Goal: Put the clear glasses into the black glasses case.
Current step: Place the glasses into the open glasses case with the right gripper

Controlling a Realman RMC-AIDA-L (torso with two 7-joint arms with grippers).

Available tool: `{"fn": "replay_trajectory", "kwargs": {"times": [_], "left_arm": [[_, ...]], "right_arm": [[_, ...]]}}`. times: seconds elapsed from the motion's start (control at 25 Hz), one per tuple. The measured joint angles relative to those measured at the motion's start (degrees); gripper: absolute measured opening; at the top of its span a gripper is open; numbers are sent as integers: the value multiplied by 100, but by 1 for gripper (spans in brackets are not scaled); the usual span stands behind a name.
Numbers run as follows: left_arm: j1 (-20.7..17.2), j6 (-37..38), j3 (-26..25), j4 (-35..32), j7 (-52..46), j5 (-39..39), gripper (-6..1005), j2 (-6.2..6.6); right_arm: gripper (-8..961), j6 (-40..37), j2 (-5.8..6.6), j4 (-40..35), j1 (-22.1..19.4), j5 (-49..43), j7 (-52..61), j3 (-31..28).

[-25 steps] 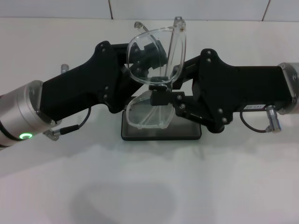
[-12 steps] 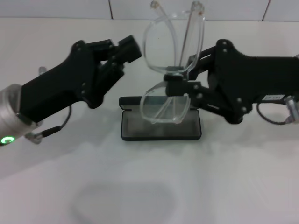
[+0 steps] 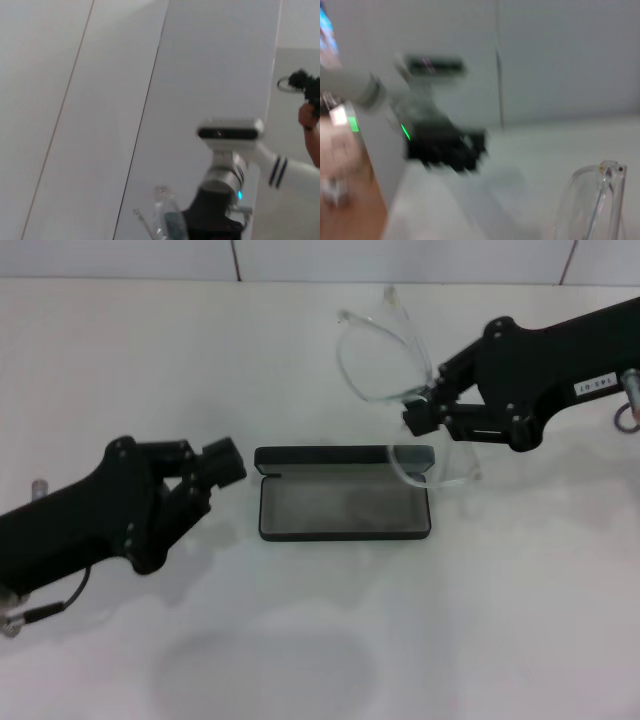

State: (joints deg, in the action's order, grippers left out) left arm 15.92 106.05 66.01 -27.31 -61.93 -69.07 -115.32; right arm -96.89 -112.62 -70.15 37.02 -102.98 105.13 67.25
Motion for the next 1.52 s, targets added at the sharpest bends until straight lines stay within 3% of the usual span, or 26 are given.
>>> {"fn": "replay_trajectory", "kwargs": {"times": [0.12, 0.44, 0.64, 0.76, 0.8, 0.84, 1.08, 1.52], "left_arm": [[-235, 9, 0, -212, 3, -205, 53, 26], [-621, 19, 1, -716, -37, -662, 53, 38], [-763, 32, -2, -867, -46, -967, 53, 278], [-860, 37, -82, -1035, -88, -1133, 53, 406], [-904, 40, -159, -1162, -156, -1229, 53, 419], [-952, 44, -263, -1329, -260, -1352, 53, 429], [-955, 69, -606, -2106, -999, -2038, 53, 378], [-846, 73, -611, -2070, -979, -2057, 52, 296]], "right_arm": [[140, -188, -48, -395, 519, -1063, 804, 26], [142, -1016, -299, -112, 2089, -2847, 1620, 313], [144, -965, -332, 246, 2836, -3177, 1800, 1272], [144, -806, -355, 315, 2904, -3259, 1806, 1623], [145, -472, -358, 282, 2836, -3272, 1811, 2112], [145, -415, -358, 280, 2824, -3275, 1812, 2186], [147, -83, -361, 325, 2806, -3290, 1836, 2652], [149, 676, -366, 349, 2639, -3310, 2279, 3576]]}}
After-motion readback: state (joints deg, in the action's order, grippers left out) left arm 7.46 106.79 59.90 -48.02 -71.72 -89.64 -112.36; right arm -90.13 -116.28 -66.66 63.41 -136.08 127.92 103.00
